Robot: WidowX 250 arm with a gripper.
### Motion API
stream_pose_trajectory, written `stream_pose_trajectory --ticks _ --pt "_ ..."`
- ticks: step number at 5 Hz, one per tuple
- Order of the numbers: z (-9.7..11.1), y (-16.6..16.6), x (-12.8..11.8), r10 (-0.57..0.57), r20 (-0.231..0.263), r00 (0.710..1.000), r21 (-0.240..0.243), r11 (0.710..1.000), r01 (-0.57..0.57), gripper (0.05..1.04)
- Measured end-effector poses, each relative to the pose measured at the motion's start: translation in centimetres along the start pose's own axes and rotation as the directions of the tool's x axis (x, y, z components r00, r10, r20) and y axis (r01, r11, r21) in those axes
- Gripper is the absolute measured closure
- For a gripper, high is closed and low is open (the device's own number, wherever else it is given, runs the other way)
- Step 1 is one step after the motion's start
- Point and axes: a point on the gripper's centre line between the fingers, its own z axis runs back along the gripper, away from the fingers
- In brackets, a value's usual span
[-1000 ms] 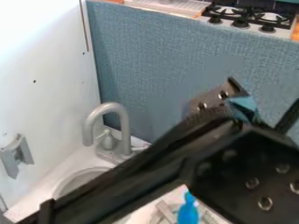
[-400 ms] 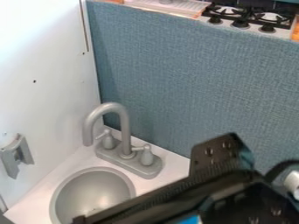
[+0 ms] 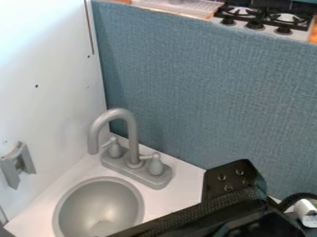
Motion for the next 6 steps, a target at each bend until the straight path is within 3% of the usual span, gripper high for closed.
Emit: stream_pose_trajectory --ticks 1,2,4,6 --pt "-0.1 0.1 -0.8 -0.007 -0.019 1.0 -0.004 1.0 0.006 0.464" --pt "1.4 0.3 -1.6 -0.013 0.019 1.0 -0.012 1.0 0.014 0.464" --pt "8.0 0.5 -4.2 0.001 0.183 0.983 -0.067 0.998 0.011 0.464" --pt "9.8 2.9 -10.7 0.109 0.08 0.991 -0.011 0.994 -0.109 0.464"
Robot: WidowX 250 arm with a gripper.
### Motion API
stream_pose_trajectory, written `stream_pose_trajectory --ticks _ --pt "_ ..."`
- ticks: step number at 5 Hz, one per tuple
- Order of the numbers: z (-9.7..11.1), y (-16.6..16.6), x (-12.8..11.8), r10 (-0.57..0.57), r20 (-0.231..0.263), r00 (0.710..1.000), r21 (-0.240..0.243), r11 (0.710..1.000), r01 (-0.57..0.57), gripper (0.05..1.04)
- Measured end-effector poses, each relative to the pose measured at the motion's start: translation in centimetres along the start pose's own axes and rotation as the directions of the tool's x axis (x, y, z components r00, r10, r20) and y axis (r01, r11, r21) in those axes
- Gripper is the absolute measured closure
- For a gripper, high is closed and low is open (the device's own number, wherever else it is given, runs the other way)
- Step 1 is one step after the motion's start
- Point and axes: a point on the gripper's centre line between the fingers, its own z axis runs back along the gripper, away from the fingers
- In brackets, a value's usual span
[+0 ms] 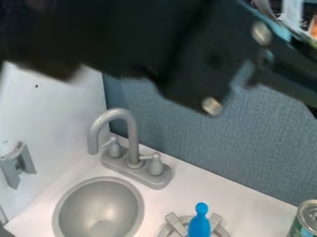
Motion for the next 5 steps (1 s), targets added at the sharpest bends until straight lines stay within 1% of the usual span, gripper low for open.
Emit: stream_pose_trajectory --ticks 1,2,3,4,5 --pt "0.2 1.6 -3.3 0.071 -0.076 0.995 0.039 0.997 -0.068 0.464" --pt "-0.1 4.1 -5.9 0.152 -0.129 0.98 0.058 0.988 -0.146 0.464" --pt "-2.2 5.6 -7.4 0.168 -0.15 0.974 0.049 0.985 -0.163 0.464" --pt "-4.6 7.0 -7.9 0.155 -0.141 0.978 0.005 0.988 -0.156 0.464" --pt "-7.4 7.1 -8.2 0.139 -0.185 0.973 0.007 0.99 -0.14 0.464"
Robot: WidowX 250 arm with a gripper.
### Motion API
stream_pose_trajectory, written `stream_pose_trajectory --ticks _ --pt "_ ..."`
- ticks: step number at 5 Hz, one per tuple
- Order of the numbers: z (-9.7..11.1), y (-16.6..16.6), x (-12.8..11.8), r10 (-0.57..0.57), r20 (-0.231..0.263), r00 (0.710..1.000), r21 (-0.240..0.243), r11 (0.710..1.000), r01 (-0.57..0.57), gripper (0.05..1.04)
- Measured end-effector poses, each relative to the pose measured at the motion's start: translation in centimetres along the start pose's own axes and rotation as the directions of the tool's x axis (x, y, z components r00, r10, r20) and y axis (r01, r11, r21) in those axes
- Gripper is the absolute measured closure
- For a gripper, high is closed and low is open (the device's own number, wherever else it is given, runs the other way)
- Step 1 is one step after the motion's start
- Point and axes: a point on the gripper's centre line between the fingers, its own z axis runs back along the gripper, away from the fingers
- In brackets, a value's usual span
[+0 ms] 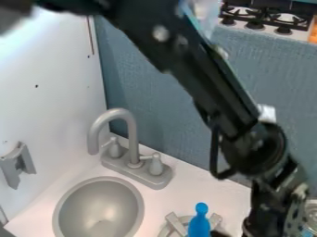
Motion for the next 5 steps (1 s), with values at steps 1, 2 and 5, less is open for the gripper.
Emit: stream_pose_trajectory --ticks 1,2,5 --pt "-2.3 0.1 0.1 -0.013 -0.036 0.999 0.011 1.0 0.013 0.464" --pt "-4.3 0.4 0.0 -0.001 -0.062 0.998 0.025 1.0 0.002 0.464" --pt "-3.5 -0.5 0.6 0.127 -0.075 0.989 0.003 0.992 -0.127 0.112"
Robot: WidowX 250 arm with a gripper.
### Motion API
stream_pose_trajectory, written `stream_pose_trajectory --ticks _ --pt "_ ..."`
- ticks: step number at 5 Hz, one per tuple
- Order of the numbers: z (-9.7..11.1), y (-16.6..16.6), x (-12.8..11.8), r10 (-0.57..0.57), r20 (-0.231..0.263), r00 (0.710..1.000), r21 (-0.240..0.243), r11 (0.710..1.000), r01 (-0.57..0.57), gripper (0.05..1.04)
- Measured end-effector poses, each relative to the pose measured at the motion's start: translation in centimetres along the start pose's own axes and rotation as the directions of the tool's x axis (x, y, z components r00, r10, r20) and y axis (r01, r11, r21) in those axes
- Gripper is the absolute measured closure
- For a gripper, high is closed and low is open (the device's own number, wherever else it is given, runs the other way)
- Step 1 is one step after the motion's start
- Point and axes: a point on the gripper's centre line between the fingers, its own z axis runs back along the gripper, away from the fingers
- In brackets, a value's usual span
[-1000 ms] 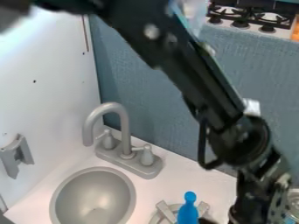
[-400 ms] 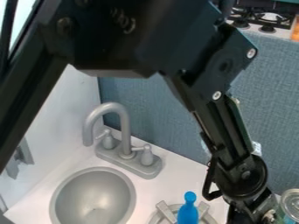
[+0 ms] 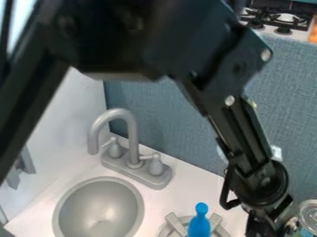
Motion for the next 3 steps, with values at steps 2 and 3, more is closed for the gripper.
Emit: stream_pose_trajectory --ticks 2,3 --pt "7.7 -2.2 -0.3 0.036 0.044 0.998 -0.02 0.999 -0.035 0.079" --pt "11.7 -5.0 -0.8 -0.065 0.13 0.989 -0.033 0.997 0.07 0.081"
